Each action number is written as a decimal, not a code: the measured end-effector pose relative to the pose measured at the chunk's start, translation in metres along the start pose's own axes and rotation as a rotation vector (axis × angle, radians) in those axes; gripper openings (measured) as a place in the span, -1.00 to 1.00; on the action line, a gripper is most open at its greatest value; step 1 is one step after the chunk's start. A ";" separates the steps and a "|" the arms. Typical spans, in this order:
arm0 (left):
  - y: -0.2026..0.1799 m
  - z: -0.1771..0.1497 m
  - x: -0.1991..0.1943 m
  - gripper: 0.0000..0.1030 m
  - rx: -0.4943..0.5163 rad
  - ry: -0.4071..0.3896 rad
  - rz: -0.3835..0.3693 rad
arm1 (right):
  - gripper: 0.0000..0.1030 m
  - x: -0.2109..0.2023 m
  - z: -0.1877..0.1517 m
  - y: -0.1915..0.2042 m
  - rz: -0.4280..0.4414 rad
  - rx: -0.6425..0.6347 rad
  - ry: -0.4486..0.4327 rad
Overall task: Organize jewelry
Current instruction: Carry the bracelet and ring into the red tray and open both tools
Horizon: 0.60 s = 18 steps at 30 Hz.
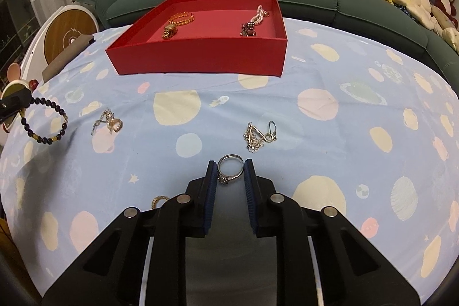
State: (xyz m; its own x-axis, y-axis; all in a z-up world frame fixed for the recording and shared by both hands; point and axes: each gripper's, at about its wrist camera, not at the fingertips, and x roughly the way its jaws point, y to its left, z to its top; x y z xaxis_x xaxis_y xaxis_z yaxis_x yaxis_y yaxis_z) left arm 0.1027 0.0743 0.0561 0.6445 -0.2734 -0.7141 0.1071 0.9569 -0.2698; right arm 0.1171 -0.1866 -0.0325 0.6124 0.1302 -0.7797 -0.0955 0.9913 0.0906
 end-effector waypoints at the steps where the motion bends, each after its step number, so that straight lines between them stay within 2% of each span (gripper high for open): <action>1: -0.003 0.004 0.000 -0.90 0.002 0.006 -0.007 | -0.64 -0.005 0.004 0.001 0.010 0.006 -0.011; 3: -0.011 0.016 0.000 -0.90 0.019 0.005 -0.027 | -0.64 -0.016 0.018 0.003 0.031 0.010 -0.039; 8: -0.041 0.059 0.006 -0.90 0.127 -0.051 -0.013 | -0.64 -0.030 0.068 -0.002 0.053 0.008 -0.104; 13: -0.066 0.104 0.054 -0.90 0.161 -0.041 -0.027 | -0.64 -0.007 0.120 -0.016 0.057 0.044 -0.124; 18: -0.087 0.133 0.105 -0.90 0.160 -0.006 -0.047 | -0.64 0.029 0.152 -0.024 0.057 0.081 -0.104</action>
State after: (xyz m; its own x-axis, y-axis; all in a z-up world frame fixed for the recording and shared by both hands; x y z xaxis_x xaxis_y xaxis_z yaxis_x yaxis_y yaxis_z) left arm 0.2618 -0.0250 0.0908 0.6402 -0.3185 -0.6991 0.2563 0.9464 -0.1965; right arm 0.2564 -0.2039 0.0365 0.6863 0.1838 -0.7038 -0.0716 0.9799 0.1861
